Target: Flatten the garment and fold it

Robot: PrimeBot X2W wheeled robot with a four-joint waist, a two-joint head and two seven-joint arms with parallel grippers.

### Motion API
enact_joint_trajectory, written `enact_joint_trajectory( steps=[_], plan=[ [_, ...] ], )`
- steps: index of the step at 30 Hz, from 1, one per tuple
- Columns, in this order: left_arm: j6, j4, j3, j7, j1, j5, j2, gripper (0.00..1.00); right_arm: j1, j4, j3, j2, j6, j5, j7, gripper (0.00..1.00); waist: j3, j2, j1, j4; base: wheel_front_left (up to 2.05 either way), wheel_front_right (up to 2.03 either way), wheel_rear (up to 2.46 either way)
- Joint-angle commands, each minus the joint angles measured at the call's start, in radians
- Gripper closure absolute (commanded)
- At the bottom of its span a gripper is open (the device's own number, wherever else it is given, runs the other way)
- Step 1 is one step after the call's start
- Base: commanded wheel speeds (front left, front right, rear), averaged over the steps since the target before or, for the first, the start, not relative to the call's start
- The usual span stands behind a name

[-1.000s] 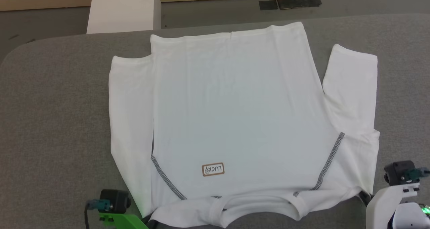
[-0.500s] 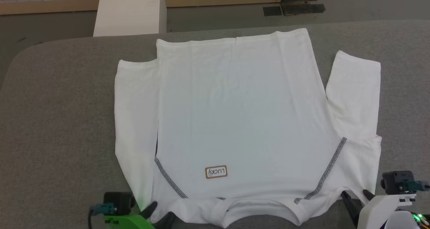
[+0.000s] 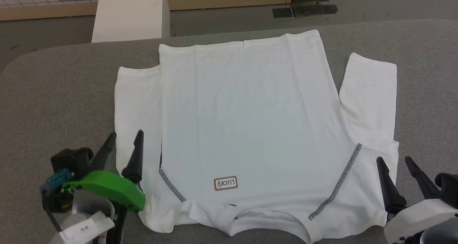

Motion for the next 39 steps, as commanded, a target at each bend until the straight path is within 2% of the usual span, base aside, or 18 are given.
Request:
enact_joint_trajectory(
  steps=[1,5,8,13,17,22,25,31,32,33,34,36,39],
  plan=[
    [0.011,0.028,0.007,-0.020,-0.052,0.027,0.002,0.00,-0.031,-0.001,0.007,0.006,-0.002,-0.011,-0.032,0.00,0.028,0.0000,0.0001,-0.012,0.00,0.00,0.00],
    [0.020,0.155,0.018,-0.049,-0.214,0.091,0.020,0.00,-0.096,0.016,0.036,0.015,-0.002,-0.030,-0.116,0.00,0.096,0.0000,0.0001,-0.031,0.00,0.00,0.00],
    [-0.013,0.254,0.017,-0.031,-0.355,0.105,0.045,0.00,-0.157,0.032,0.063,0.019,-0.002,-0.034,-0.152,0.00,0.166,0.0000,0.0001,-0.051,0.00,0.00,0.00],
    [-0.079,0.414,0.015,0.077,-0.566,0.104,0.113,0.00,-0.253,0.059,0.115,0.022,-0.002,-0.031,-0.193,0.00,0.276,0.0000,0.0001,-0.100,0.00,0.00,0.00],
    [-0.104,0.496,0.024,0.207,-0.688,0.078,0.161,0.00,-0.311,0.077,0.149,0.023,-0.002,-0.018,-0.220,0.00,0.345,0.0000,0.0001,-0.141,0.00,0.00,0.00],
    [-0.081,0.551,0.030,0.394,-0.774,0.057,0.215,0.00,-0.348,0.096,0.173,0.026,-0.002,-0.006,-0.248,0.00,0.393,0.0000,0.0001,-0.181,0.00,0.00,0.00],
    [-0.046,0.571,0.035,0.512,-0.789,0.049,0.254,0.00,-0.359,0.108,0.183,0.028,-0.002,0.001,-0.265,0.00,0.408,0.0000,0.0001,-0.202,0.00,0.00,0.00],
    [0.024,0.552,0.049,0.714,-0.754,-0.005,0.274,0.00,-0.362,0.127,0.185,0.031,-0.002,0.005,-0.287,0.00,0.411,0.0000,0.0001,-0.216,0.00,0.00,0.00],
    [0.031,0.545,0.050,0.746,-0.745,-0.017,0.275,0.22,-0.362,0.130,0.184,0.032,-0.002,0.004,-0.289,0.00,0.410,0.0000,0.0001,-0.216,0.00,0.00,0.00],
    [0.042,0.533,0.050,0.783,-0.732,-0.030,0.274,0.80,-0.363,0.131,0.183,0.032,-0.002,0.004,-0.290,0.00,0.407,0.0000,0.0001,-0.216,0.00,0.00,0.00],
    [0.051,0.520,0.049,0.812,-0.721,-0.038,0.274,1.00,-0.363,0.131,0.182,0.033,-0.002,0.003,-0.292,0.00,0.404,0.0000,0.0001,-0.215,0.00,0.00,0.00],
    [0.064,0.480,0.054,0.846,-0.700,-0.056,0.273,1.00,-0.364,0.131,0.179,0.033,-0.002,0.003,-0.294,0.00,0.397,0.0000,0.0001,-0.212,0.00,0.00,0.00],
    [0.056,0.419,0.068,0.794,-0.682,-0.053,0.282,1.00,-0.366,0.131,0.175,0.034,-0.002,-0.001,-0.291,0.00,0.381,0.0000,0.0001,-0.203,0.00,0.00,0.00]
  ],
)
